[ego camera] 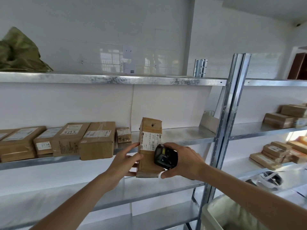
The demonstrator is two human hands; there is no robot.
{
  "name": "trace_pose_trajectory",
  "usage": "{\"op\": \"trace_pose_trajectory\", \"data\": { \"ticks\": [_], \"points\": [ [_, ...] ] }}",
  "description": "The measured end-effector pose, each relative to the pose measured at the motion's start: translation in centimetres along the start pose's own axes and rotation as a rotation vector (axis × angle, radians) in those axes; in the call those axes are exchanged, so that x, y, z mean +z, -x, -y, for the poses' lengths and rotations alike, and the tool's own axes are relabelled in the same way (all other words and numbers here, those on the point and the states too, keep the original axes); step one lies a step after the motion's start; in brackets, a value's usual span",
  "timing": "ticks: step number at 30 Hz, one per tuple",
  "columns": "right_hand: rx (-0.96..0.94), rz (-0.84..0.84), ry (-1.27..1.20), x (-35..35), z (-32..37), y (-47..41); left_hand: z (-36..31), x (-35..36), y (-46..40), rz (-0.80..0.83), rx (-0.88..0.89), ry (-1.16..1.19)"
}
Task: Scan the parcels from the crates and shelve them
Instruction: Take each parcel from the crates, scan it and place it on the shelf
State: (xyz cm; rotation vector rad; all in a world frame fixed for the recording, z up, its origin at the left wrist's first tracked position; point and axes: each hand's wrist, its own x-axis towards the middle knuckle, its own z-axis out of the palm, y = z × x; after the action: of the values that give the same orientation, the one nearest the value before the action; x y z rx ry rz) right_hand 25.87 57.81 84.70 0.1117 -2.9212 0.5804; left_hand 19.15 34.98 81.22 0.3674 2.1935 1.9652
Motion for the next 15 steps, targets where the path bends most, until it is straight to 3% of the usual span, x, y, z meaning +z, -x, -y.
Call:
{"op": "trace_pose_trajectory", "data": {
  "ticks": [15],
  "points": [
    [-0.163,0.024,-0.183,1.8,-5.8,-4.9,2.5,3.1,-3.1,0.091,-0.018,0.029]
  ]
}}
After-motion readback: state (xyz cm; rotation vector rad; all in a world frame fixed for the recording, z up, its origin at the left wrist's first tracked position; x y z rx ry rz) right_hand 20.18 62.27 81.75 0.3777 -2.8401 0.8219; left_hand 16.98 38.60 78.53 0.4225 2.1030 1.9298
